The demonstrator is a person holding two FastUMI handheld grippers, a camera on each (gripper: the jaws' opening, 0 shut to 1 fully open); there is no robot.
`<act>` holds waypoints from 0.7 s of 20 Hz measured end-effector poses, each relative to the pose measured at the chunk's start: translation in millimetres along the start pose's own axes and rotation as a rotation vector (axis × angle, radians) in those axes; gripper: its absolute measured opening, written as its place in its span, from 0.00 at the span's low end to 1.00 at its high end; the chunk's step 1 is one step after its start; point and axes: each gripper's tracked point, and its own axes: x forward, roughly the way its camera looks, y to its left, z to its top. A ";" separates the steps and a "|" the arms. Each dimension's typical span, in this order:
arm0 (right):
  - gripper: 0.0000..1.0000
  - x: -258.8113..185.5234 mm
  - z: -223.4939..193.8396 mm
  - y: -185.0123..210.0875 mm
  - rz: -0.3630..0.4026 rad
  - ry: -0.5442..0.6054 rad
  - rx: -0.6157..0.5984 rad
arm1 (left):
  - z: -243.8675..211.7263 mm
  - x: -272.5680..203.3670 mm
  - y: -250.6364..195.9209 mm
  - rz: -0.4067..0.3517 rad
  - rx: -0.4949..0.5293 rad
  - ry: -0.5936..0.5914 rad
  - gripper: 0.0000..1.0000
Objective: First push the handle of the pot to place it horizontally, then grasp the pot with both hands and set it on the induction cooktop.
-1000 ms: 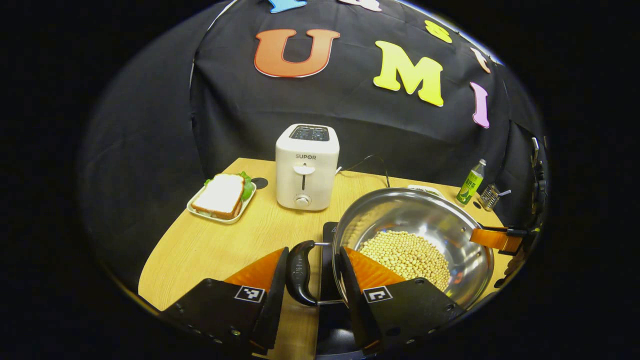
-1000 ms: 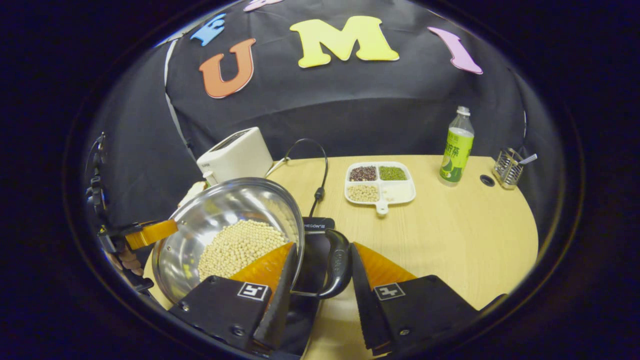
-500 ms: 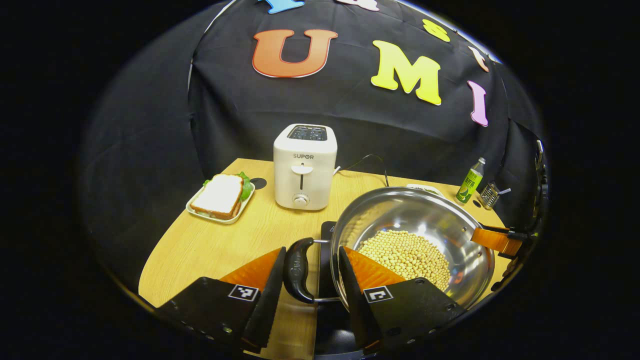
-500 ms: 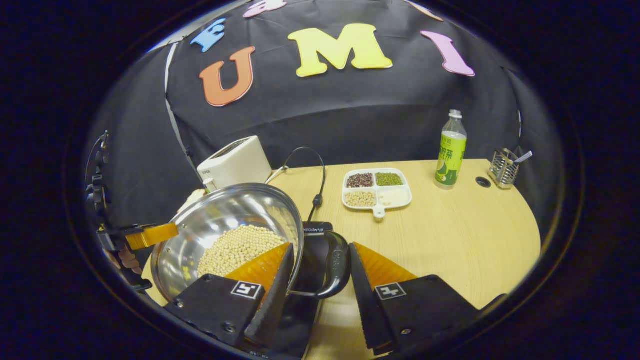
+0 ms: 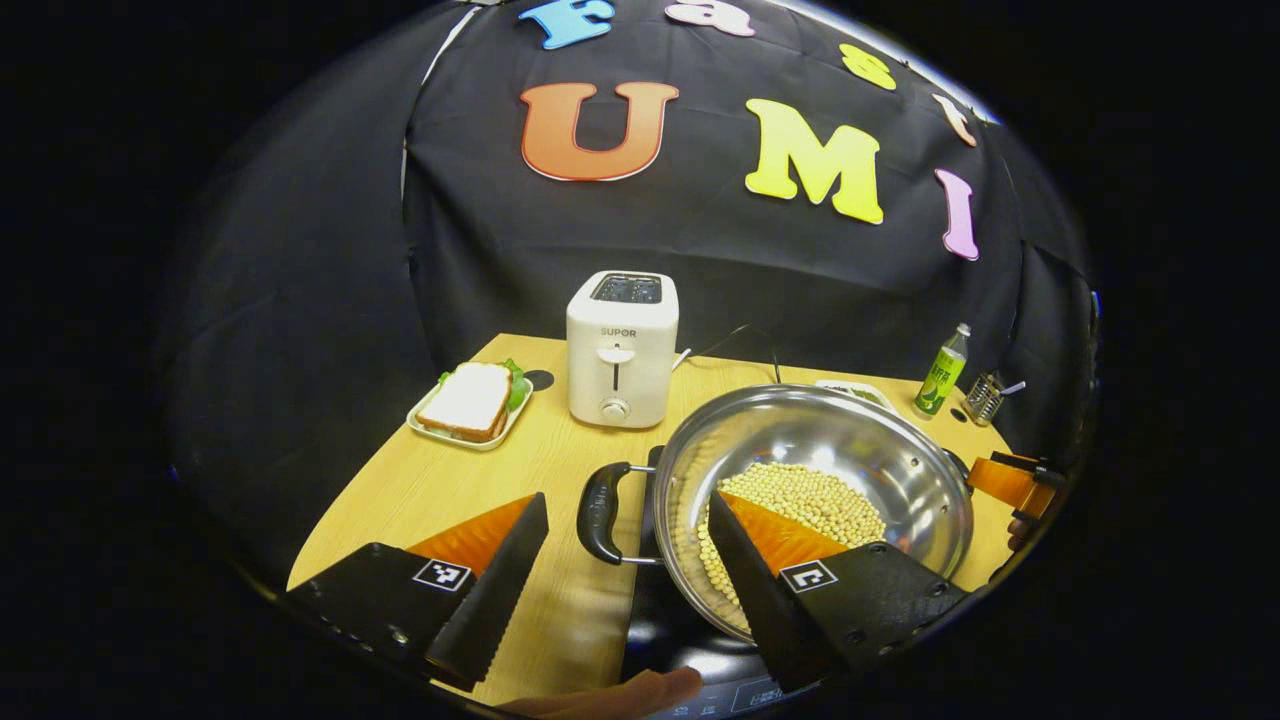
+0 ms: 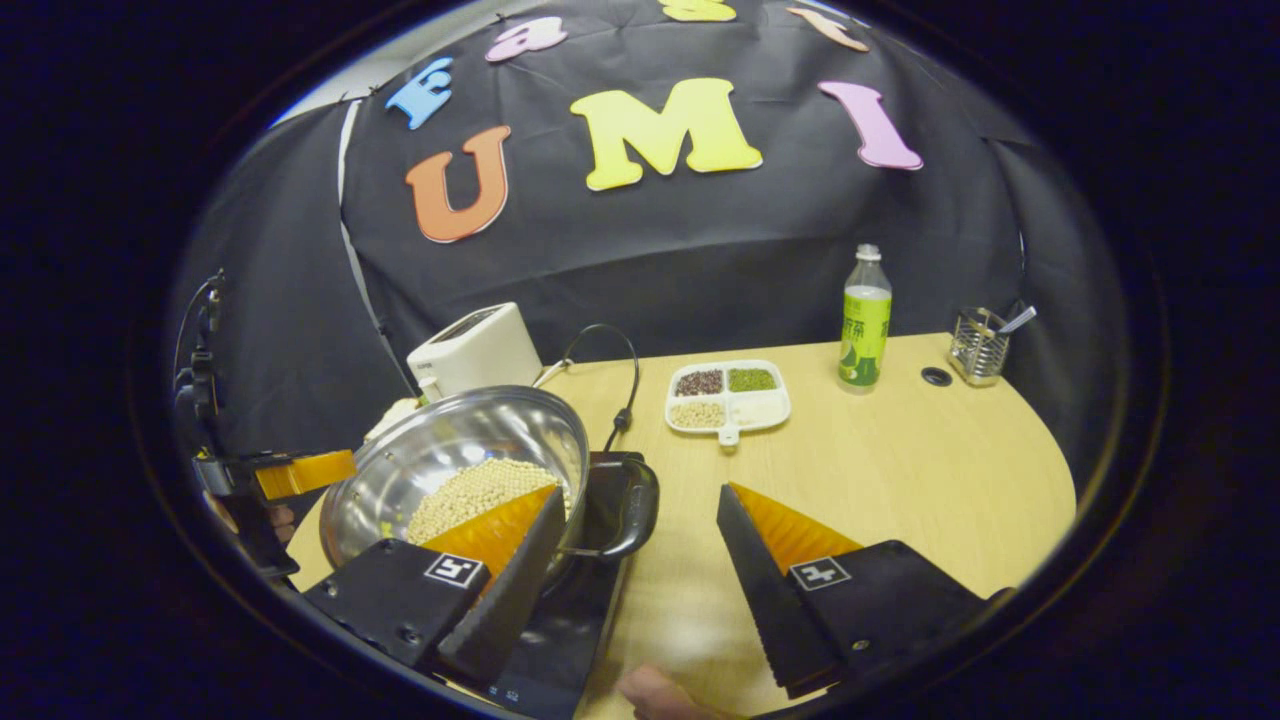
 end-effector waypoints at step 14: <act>0.92 -122.5 -2.4 -24.2 -0.006 -0.161 -0.002 | 3.2 -113.2 -37.4 0.026 0.059 -0.177 0.96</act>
